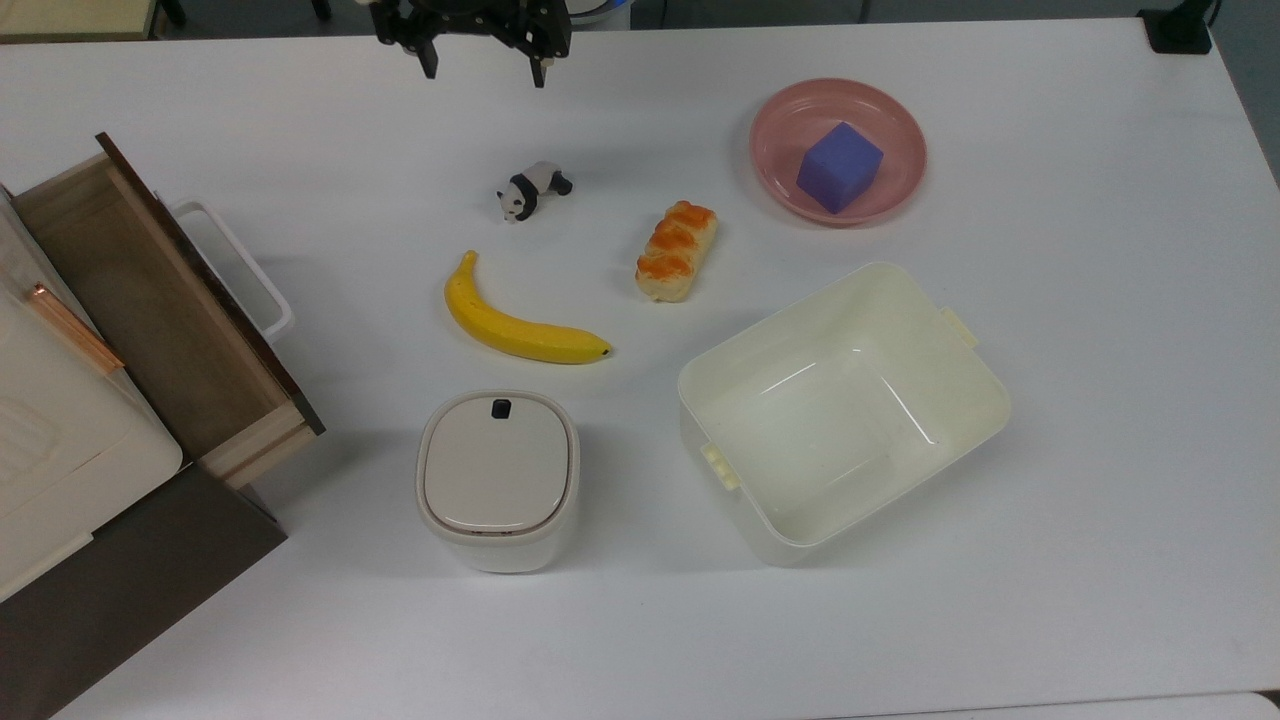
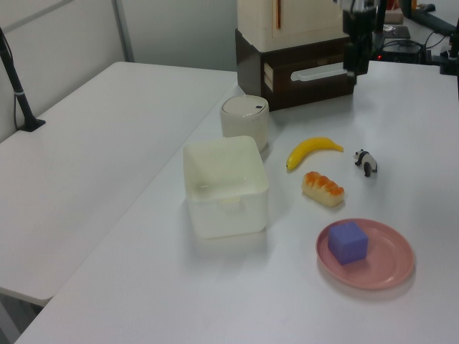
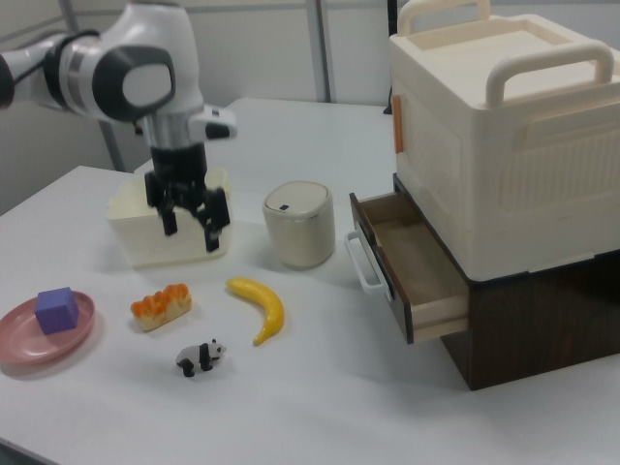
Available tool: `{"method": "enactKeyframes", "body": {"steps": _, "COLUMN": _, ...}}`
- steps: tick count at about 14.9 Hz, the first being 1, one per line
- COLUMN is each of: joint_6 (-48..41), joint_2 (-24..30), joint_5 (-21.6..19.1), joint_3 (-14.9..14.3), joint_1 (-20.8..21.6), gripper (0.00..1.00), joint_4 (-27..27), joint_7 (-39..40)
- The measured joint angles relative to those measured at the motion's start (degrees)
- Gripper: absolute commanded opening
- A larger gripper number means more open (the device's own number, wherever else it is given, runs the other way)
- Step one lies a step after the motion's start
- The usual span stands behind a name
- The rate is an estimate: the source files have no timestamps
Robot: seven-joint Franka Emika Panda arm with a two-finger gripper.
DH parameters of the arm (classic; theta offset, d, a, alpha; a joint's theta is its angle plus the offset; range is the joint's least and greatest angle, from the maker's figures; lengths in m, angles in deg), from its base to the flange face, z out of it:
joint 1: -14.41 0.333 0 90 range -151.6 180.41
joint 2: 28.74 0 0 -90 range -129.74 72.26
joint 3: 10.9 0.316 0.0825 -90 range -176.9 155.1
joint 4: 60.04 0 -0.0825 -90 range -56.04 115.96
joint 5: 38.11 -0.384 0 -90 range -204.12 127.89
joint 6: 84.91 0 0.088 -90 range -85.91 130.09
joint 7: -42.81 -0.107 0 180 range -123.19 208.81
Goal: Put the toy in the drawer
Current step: 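Lower the gripper onto the panda toy and close it around it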
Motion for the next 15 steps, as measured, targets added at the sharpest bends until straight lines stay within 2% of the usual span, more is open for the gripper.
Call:
{"method": "enactKeyframes", "body": {"steps": 5, "joint_6": 4.6, "joint_2": 0.8, "joint_5": 0.0, "joint_3": 0.0, "joint_1": 0.1, "gripper": 1.0, "joint_4": 8.5, "joint_7": -2.5}}
{"method": "enactKeyframes", "body": {"steps": 13, "joint_6": 9.3, "joint_2": 0.7, "joint_5": 0.0, "joint_3": 0.1, "joint_1": 0.2, "gripper": 1.0, "joint_4": 13.8, "joint_7": -5.0}}
{"method": "enactKeyframes", "body": {"steps": 15, "joint_6": 13.5, "joint_2": 0.5, "joint_5": 0.0, "joint_3": 0.1, "joint_1": 0.2, "gripper": 1.0, "joint_4": 17.3, "joint_7": -8.1}}
